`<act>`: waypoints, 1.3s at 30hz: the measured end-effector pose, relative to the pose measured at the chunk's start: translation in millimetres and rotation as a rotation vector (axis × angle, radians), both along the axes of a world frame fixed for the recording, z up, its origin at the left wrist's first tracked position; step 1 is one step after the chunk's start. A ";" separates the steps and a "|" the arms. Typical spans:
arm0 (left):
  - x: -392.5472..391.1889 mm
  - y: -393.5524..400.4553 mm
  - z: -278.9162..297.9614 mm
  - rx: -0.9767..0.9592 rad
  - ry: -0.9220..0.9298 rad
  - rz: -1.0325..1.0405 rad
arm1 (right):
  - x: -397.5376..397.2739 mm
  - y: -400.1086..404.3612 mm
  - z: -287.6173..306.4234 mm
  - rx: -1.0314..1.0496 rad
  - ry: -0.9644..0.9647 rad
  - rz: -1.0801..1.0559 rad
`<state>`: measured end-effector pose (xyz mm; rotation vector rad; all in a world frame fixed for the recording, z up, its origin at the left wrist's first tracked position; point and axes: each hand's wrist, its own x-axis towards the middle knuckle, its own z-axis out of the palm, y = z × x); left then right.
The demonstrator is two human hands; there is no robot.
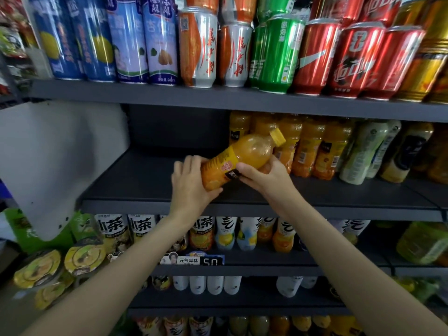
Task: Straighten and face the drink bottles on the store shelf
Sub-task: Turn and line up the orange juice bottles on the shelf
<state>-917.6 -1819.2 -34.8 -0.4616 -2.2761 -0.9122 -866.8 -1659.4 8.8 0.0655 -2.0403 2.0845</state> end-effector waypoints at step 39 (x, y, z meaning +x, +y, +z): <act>-104.2 0.6 -8.4 0.266 -0.462 0.086 | -170.1 6.9 -36.9 0.594 0.025 -0.407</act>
